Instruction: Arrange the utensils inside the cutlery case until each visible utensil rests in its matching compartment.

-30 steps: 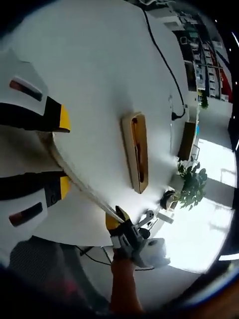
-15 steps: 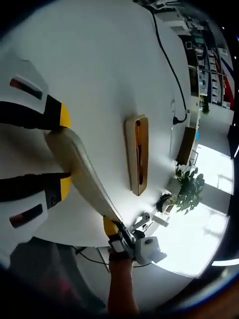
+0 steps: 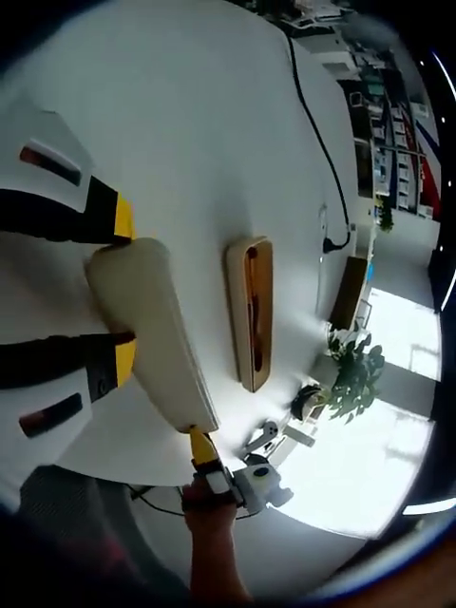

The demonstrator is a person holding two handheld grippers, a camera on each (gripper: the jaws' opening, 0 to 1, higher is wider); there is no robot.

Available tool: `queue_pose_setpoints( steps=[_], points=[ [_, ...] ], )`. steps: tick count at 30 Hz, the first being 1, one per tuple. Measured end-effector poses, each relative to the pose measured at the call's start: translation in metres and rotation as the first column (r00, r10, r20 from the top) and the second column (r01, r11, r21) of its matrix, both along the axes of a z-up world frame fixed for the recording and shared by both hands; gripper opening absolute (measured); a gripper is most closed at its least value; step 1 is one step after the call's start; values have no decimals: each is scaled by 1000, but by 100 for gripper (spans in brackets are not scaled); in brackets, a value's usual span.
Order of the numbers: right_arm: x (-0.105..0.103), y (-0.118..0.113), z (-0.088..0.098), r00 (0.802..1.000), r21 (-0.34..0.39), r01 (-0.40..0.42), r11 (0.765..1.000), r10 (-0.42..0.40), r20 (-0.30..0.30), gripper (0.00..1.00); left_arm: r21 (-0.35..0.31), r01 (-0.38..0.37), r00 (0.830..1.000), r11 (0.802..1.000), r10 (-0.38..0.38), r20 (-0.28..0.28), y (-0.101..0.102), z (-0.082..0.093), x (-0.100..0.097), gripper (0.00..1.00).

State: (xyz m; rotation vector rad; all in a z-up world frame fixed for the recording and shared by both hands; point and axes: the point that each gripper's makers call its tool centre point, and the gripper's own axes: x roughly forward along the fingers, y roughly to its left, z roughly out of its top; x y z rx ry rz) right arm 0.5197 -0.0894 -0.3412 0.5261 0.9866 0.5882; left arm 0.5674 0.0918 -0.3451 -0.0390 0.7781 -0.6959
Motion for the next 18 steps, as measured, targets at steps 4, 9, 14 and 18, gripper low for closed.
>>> queue_pose_setpoints(
  steps=[4, 9, 14, 18],
  points=[
    [0, -1, 5, 998, -6, -23, 1000, 23, 51, 16, -30, -3, 1000, 1000, 3, 3, -3, 7, -2, 35],
    [0, -4, 4, 999, -3, -17, 1000, 17, 42, 16, -36, 6, 1000, 999, -5, 12, -5, 9, 3, 34],
    [9, -7, 18, 996, -1, 6, 1000, -6, 84, 16, -51, -15, 999, 999, 17, 31, -7, 24, 14, 35],
    [29, -14, 34, 994, -9, 49, 999, -48, 96, 16, -94, -59, 998, 994, 62, 29, -13, 40, 32, 35]
  ],
)
